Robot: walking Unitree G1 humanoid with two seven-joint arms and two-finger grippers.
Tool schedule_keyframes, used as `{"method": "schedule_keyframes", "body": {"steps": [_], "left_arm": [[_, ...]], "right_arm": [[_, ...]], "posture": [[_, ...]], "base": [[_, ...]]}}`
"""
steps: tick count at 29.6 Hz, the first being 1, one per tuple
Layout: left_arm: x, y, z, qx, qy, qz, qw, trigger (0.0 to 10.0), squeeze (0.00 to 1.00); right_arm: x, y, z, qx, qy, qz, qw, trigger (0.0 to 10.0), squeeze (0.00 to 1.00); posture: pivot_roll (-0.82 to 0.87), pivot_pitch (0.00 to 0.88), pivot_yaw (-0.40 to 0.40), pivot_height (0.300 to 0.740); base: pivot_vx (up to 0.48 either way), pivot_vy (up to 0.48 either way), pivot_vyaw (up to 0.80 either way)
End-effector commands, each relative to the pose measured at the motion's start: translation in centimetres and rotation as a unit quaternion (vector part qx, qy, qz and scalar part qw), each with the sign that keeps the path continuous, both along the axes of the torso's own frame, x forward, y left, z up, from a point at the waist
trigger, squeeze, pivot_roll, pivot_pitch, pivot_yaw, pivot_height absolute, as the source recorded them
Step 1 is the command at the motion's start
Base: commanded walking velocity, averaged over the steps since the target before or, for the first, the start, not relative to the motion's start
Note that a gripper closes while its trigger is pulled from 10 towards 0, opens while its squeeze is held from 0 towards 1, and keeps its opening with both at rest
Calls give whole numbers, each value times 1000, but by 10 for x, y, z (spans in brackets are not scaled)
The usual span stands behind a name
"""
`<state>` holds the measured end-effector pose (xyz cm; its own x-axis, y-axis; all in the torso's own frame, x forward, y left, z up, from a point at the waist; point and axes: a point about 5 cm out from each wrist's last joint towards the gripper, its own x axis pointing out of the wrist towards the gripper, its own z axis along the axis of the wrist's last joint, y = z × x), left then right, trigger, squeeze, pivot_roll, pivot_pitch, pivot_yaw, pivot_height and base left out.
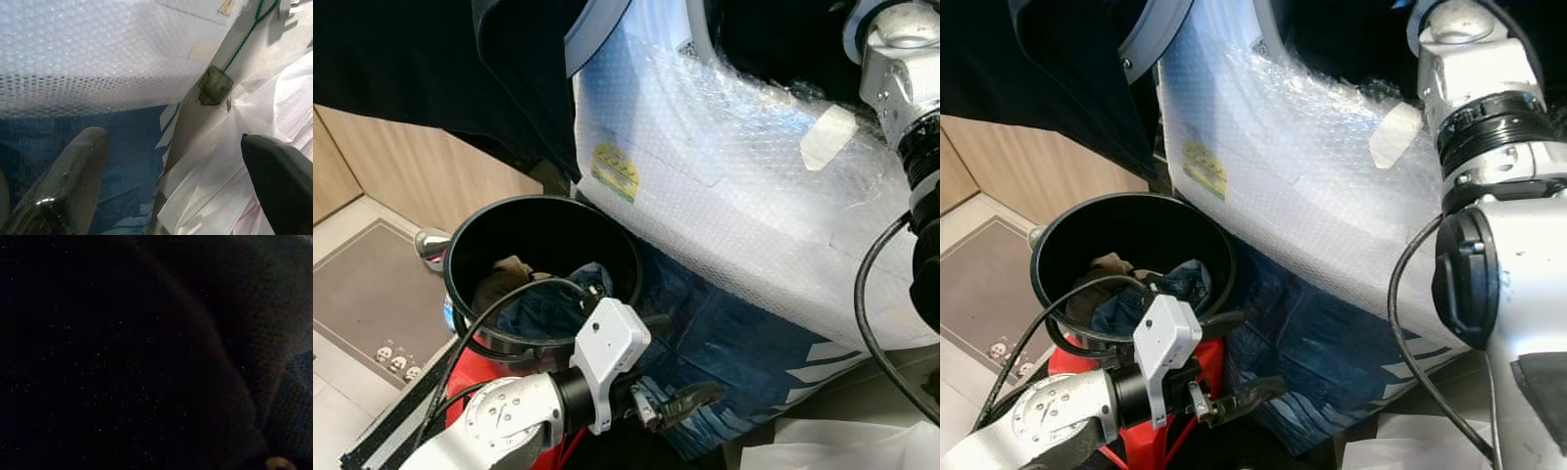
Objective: Clothes washing
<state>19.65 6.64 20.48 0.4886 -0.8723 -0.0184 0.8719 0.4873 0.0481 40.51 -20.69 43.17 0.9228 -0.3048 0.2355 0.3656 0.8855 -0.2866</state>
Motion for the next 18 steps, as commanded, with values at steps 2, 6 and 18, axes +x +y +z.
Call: {"method": "schedule_keyframes", "body": {"steps": [2, 6, 18], "left_arm": [[-6, -4, 1, -9, 5, -8, 1000, 10000, 0], [-5, -4, 1, -10, 5, -2, 1000, 10000, 0], [-4, -1, 0, -7, 7, 11, 1000, 10000, 0]], "right_arm": [[-8, -43, -12, 11, 20, -92, 995, 10000, 0], [-13, -58, -13, 9, 20, -133, 991, 10000, 0], [-47, -109, 16, 38, -56, -255, 965, 10000, 0]], "posture": [[-72, 296, -260, 740], [-74, 295, -262, 740], [-74, 284, -245, 740]], "base": [[0, 0, 0], [0, 0, 0], [0, 0, 0]]}}
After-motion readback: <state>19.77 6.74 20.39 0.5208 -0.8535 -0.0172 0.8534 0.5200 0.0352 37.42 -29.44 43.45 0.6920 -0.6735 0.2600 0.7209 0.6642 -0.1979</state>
